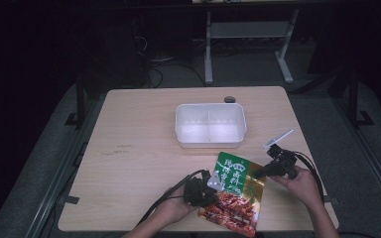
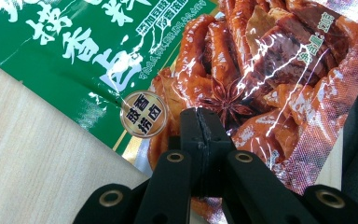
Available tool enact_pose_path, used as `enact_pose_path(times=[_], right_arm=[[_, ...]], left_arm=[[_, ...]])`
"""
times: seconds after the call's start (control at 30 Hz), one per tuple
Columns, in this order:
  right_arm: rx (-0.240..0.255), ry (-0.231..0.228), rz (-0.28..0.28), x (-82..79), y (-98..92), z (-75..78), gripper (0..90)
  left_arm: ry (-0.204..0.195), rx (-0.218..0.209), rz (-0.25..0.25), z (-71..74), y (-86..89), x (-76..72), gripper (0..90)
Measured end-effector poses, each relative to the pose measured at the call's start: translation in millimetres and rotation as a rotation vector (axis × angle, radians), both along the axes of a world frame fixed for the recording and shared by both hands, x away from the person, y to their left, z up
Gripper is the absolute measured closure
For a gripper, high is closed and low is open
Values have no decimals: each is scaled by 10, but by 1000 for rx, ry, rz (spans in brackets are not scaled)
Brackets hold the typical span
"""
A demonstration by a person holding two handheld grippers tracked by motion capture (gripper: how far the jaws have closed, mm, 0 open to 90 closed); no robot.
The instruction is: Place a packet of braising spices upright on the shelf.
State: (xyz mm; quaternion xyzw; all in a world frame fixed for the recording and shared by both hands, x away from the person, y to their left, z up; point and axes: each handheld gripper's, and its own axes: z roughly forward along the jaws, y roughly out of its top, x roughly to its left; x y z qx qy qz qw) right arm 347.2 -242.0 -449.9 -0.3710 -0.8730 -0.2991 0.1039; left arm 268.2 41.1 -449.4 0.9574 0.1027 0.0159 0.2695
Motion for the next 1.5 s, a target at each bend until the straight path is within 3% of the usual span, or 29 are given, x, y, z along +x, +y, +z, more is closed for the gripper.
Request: enact_pose_path(times=[0.1, 0.27, 0.53, 0.77, 0.87, 1.07, 1.33, 1.5], right_arm=[[-9, 1, -11, -5, 10, -15, 884], [9, 13, -14, -12, -15, -6, 892], [32, -11, -18, -81, -56, 99, 893], [60, -60, -21, -152, -49, 331, 893], [54, -74, -20, -168, -36, 411, 893], [53, -124, -15, -222, -25, 681, 894], [47, -155, -5, -272, -7, 949, 894], [56, -178, 9, -306, 10, 1128, 895]], left_arm=[[8, -8, 2, 4, 8, 6, 890], [43, -42, 13, 20, 65, 20, 852], [2, -117, 69, 192, 408, 22, 766], [-44, -145, 125, 298, 779, -7, 696], [-45, -149, 143, 303, 860, -20, 662], [-61, -153, 196, 266, 1183, -59, 615], [-63, -170, 249, 127, 1411, -73, 538], [-83, -171, 270, 130, 1496, -84, 487]])
